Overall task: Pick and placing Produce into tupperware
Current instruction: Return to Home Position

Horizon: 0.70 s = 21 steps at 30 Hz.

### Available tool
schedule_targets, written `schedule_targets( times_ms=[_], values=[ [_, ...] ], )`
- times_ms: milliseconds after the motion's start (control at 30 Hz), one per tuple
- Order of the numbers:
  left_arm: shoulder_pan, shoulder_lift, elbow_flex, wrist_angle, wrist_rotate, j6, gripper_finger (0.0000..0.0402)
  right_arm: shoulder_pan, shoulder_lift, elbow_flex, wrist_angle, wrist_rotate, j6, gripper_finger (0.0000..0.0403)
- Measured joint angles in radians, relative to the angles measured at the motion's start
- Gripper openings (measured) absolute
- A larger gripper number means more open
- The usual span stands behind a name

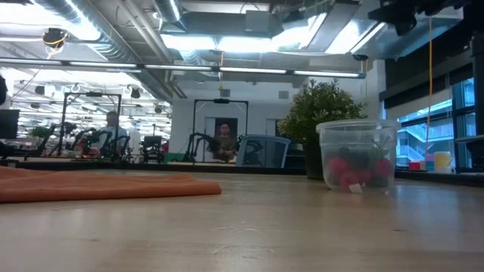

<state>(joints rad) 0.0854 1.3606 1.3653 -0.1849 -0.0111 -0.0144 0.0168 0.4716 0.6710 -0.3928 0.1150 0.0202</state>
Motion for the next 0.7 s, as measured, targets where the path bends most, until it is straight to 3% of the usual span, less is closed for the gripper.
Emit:
schedule_targets(
  times_ms=[167, 400, 700],
  values=[
    [-0.015, -0.248, -0.292, 0.186, -0.034, 0.001, 0.0144, 0.000, -0.093, 0.000, 0.000, 0.020, -0.015, 0.0237],
    [0.014, -0.537, -0.704, 0.427, -0.053, -0.061, 0.0144, -0.001, -0.181, -0.059, 0.001, 0.202, 0.002, 0.0237],
    [0.050, -0.834, -1.007, 0.482, -0.056, -0.167, 0.0144, -0.001, -0.284, -0.205, 0.110, 0.206, 0.034, 0.0237]
  ],
)
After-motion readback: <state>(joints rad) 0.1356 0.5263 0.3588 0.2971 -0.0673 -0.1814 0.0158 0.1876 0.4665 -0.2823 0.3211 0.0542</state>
